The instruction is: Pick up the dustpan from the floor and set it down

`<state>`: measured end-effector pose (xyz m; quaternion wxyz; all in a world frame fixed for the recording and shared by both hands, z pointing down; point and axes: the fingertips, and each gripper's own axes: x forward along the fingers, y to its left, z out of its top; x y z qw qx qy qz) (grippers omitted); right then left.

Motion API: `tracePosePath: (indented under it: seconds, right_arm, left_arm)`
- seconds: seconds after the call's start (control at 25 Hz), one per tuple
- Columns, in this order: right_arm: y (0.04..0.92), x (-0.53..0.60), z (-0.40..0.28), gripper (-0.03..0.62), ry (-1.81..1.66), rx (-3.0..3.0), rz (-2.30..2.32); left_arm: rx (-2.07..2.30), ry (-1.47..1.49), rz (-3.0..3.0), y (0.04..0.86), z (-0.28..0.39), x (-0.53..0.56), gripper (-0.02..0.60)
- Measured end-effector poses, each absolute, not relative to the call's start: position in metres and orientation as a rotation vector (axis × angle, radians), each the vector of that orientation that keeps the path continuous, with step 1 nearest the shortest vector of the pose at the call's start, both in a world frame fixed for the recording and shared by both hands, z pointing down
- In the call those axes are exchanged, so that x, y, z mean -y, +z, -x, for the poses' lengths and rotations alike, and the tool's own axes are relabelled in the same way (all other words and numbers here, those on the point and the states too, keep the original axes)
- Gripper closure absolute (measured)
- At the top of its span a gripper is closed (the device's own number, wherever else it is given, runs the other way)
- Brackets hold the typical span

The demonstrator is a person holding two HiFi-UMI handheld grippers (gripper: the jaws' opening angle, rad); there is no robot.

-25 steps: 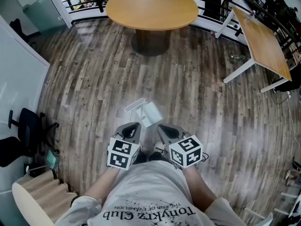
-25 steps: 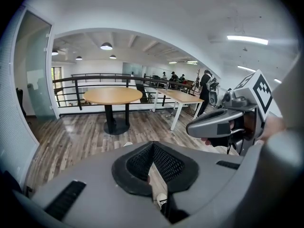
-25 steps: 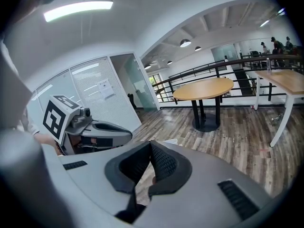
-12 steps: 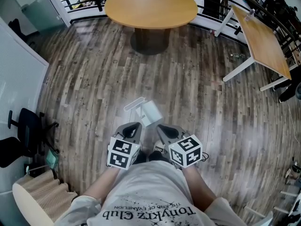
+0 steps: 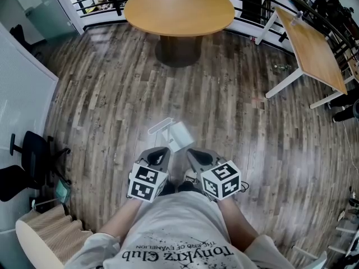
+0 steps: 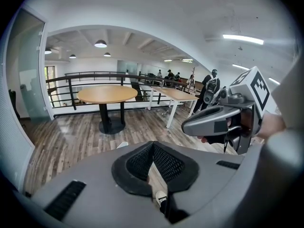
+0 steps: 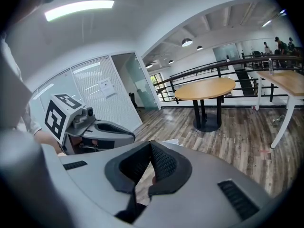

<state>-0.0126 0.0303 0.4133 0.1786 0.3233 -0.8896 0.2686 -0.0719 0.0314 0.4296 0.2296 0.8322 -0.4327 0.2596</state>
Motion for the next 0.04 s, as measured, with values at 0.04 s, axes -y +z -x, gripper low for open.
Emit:
tracePosePath:
  seconds: [0.04]
  right_arm:
    - [0.4132, -0.0307, 0.0135, 0.572, 0.759, 2.517, -0.914]
  left_arm:
    - [1.190, 0.716, -2.291, 0.4298, 0.0724, -0.0320, 0.558]
